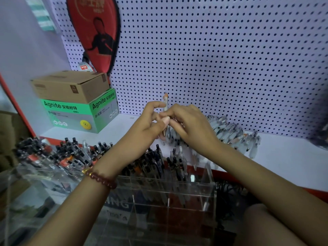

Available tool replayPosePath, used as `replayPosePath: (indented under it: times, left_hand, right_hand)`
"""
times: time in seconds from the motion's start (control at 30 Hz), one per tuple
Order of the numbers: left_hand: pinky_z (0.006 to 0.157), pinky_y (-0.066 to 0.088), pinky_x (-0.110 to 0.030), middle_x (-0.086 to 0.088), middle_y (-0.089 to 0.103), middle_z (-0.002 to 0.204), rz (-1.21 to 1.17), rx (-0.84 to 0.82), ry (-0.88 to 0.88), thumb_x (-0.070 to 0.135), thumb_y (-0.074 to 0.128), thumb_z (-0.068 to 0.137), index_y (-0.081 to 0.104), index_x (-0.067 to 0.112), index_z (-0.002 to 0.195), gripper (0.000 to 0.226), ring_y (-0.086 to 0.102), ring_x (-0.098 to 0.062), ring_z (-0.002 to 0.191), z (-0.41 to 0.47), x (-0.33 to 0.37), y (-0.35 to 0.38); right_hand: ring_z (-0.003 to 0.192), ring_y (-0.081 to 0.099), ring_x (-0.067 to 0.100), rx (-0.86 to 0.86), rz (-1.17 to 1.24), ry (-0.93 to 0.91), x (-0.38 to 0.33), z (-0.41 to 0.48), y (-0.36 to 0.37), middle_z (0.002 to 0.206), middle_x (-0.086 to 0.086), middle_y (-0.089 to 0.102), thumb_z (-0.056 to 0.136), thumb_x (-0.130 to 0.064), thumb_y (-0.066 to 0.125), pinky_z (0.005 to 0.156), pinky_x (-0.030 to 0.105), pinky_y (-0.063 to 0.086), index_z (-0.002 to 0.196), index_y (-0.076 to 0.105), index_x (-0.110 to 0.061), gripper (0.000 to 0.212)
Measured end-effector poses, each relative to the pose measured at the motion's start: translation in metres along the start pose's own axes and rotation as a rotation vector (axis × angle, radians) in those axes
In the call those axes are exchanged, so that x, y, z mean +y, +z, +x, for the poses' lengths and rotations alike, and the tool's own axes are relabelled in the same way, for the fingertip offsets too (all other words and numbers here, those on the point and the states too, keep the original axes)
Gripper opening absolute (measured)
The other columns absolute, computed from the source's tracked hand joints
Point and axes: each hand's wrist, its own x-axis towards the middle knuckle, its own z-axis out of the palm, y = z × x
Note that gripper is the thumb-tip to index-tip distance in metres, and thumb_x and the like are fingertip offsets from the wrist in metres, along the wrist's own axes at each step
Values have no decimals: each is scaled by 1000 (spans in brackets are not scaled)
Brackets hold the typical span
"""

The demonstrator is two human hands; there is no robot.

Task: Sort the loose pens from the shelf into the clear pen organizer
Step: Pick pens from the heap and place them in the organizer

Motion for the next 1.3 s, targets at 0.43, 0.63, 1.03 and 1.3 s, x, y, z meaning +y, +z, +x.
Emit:
replayPosePath:
  times: [0.43, 0.63, 1.03, 1.3]
  left_hand:
    - [58, 42, -17, -3, 51, 93, 134, 297, 54, 1, 39, 99, 43, 38, 111, 39, 45, -6, 51, -1, -12, -29]
    - [60, 43, -20, 1, 55, 94, 149, 319, 9, 2, 38, 100, 44, 36, 111, 36, 43, -4, 49, -1, -17, -31]
    - [65, 43, -26, 8, 59, 92, 160, 416, 9, 3, 39, 99, 44, 40, 105, 38, 45, -1, 50, -1, -14, -47]
    - [66, 47, -32, 4, 55, 93, 122, 452, -18, 4, 36, 100, 47, 36, 96, 34, 54, 0, 50, -2, -12, -46]
  right_hand:
    - [91, 52, 16, -619, 145, 555, 69, 51, 45, 119, 6, 57, 98, -10, 46, 76, 24, 47, 116, 56, -17, 22]
    - [120, 46, 23, -1082, -381, 368, 75, 59, 94, 134, -3, 54, 94, -18, 53, 105, 36, 29, 129, 55, -26, 36]
    - [88, 55, 15, -982, -345, 330, 60, 63, 116, 91, -6, 63, 89, -17, 58, 92, 35, 25, 91, 55, -24, 7]
    - [70, 50, 13, -369, 273, 670, 36, 81, 59, 74, -5, 51, 88, -8, 57, 62, 19, 42, 76, 49, -20, 19]
